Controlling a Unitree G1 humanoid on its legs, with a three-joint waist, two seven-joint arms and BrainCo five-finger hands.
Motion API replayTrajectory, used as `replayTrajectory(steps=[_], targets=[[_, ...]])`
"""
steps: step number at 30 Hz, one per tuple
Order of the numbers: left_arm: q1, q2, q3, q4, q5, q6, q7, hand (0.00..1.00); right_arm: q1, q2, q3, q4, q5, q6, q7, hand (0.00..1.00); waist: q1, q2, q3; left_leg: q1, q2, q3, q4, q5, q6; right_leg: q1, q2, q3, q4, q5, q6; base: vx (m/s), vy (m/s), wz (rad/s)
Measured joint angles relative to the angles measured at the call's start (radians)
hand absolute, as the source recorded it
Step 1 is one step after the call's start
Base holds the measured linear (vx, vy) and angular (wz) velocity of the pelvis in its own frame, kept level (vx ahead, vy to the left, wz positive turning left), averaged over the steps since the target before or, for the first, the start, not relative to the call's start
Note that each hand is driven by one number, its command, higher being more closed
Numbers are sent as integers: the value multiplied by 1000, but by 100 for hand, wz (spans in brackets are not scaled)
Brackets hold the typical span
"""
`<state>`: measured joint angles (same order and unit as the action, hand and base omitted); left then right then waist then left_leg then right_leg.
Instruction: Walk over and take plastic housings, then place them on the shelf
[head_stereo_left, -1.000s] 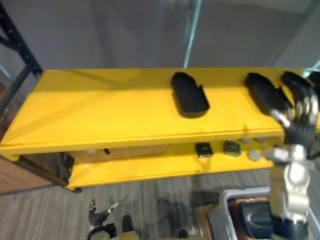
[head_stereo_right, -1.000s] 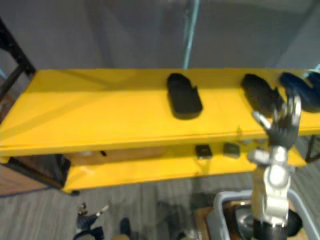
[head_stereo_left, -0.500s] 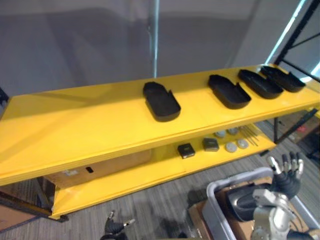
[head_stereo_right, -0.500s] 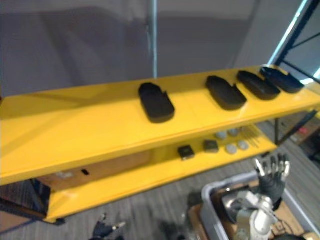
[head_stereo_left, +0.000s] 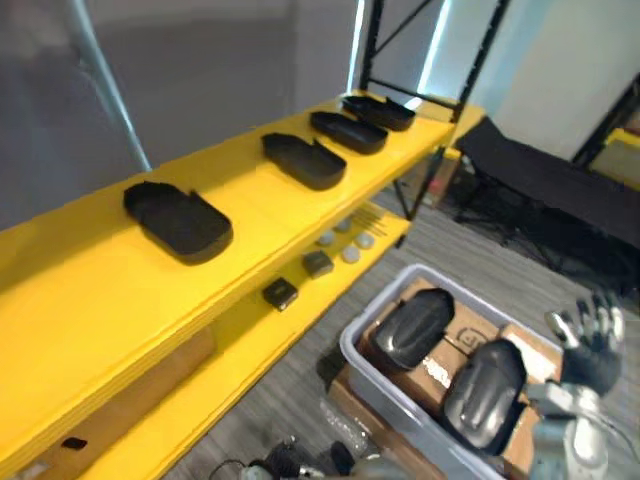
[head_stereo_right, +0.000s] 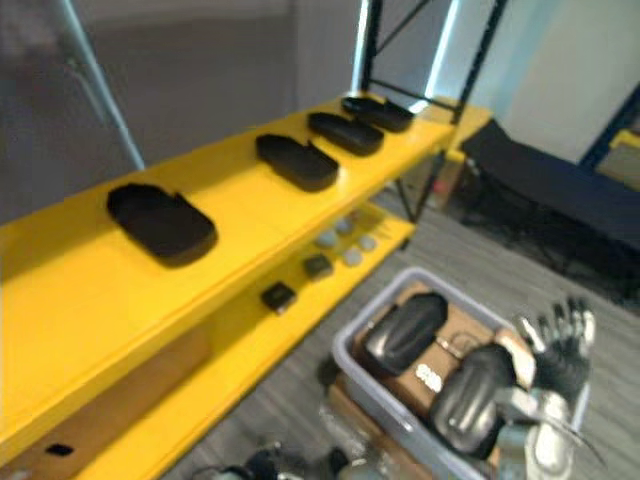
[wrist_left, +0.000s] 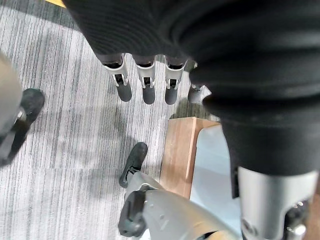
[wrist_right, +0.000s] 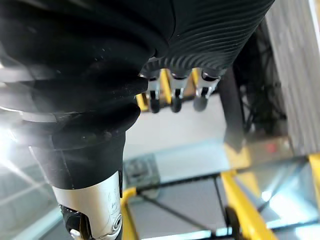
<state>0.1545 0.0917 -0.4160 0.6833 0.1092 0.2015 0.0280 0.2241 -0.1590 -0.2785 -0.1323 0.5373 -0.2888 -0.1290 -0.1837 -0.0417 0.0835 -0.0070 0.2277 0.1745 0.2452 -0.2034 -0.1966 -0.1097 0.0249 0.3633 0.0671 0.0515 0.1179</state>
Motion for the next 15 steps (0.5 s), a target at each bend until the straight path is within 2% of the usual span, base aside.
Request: replayTrajectory(steps=[4,7,11,12,15], targets=[[4,23,25,4,-23,-21,-1,0,-76,-7,91,0,-2,-5,-4,0,37,-3,19,-49,-34,-32,7,-5,6,-41,-27,0,0,-2,4,-115,66,6],[2,26,74,15,-23,-79,20,0,-137,-12,127,19,-3,-10,-5,0,62,5,51,-70,-49,-70,7,2,9,-53,-37,-15,-8,12,-15,-52,20,20],[4,20,156,59,-24,-204,81,0,-183,-12,185,34,-26,-10,-25,0,80,13,59,-85,-46,-118,6,7,14,-46,-33,-52,-22,20,-18,48,12,14],[4,20,177,70,-24,-252,91,0,-196,-11,198,34,-43,-10,-38,0,91,10,61,-88,-45,-119,8,8,17,-46,-32,-53,-26,21,-16,64,25,3],[1,17,179,73,-17,-333,104,0,-212,-9,220,34,-71,-7,-82,0,108,7,75,-110,-45,-140,47,-6,28,-49,-24,-62,-17,22,-12,52,43,7]])
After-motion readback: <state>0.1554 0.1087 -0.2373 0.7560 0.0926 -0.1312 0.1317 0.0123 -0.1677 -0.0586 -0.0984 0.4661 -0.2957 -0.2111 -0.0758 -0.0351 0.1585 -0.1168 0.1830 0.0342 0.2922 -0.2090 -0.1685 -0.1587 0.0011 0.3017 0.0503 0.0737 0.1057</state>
